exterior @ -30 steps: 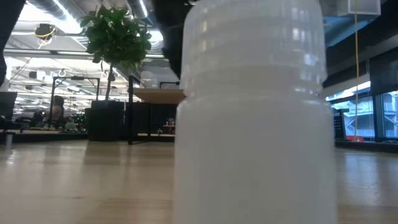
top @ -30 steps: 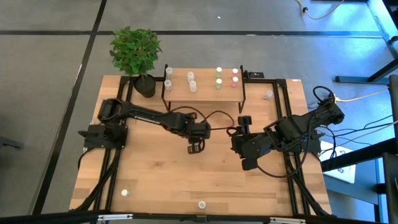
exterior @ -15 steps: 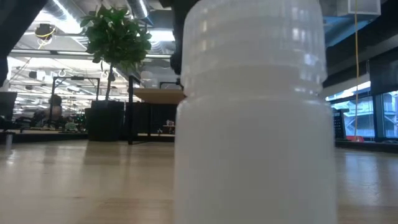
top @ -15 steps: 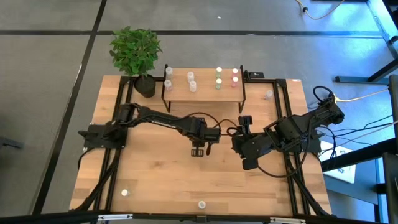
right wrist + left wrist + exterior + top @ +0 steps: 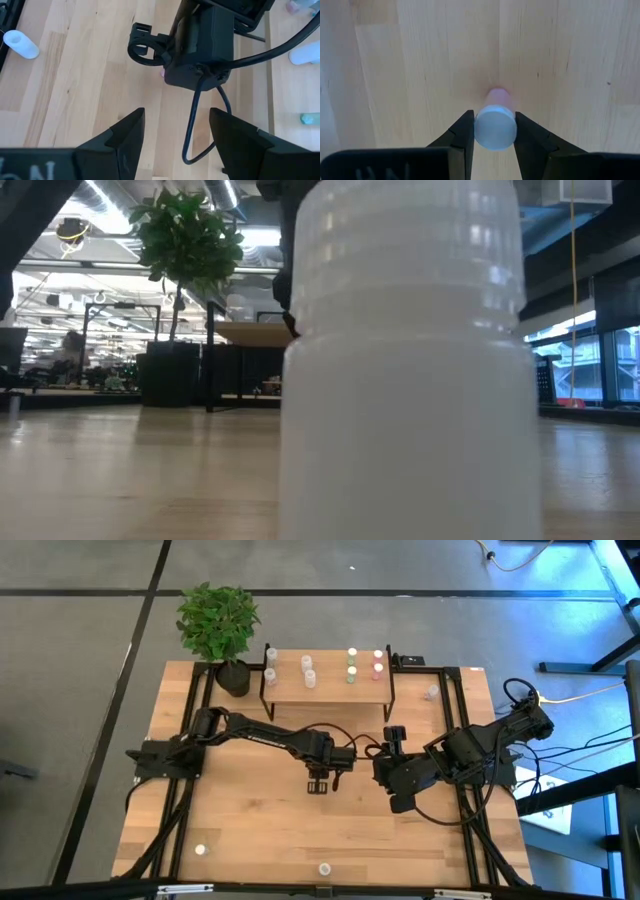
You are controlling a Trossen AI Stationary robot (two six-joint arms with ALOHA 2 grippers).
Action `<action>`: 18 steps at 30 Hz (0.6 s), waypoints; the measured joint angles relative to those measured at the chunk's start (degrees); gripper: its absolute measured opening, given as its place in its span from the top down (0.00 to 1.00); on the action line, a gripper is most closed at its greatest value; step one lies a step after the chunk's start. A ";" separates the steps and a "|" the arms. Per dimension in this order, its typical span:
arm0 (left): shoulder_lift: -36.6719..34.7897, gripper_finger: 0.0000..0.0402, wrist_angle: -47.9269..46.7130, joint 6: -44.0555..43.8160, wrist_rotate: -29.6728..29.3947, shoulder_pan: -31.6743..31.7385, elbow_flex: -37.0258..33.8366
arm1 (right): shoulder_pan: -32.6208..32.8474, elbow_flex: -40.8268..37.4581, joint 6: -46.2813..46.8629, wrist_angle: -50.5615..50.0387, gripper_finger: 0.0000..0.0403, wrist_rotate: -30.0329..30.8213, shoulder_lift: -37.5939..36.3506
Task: Pick and place medicine bottles onto shelf by color
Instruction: Put the red pill bottle on the shelf aligned with the other red pill bottles
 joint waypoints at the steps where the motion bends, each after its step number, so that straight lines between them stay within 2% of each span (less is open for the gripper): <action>1: 0.00 0.77 0.02 -0.01 0.00 0.00 0.00 | 0.00 0.00 0.00 -0.02 0.44 0.00 0.00; 8: 0.02 0.77 0.02 -0.02 0.00 0.00 0.00 | 0.00 0.00 1.58 -0.02 0.44 0.91 0.00; 13: 0.04 0.77 0.00 -0.02 0.00 -0.02 0.00 | 0.00 0.00 4.33 -0.19 0.44 10.59 0.00; 18: 0.07 0.77 -0.02 -0.02 0.01 -0.01 0.00 | 0.00 0.00 4.33 -0.17 0.44 11.90 0.00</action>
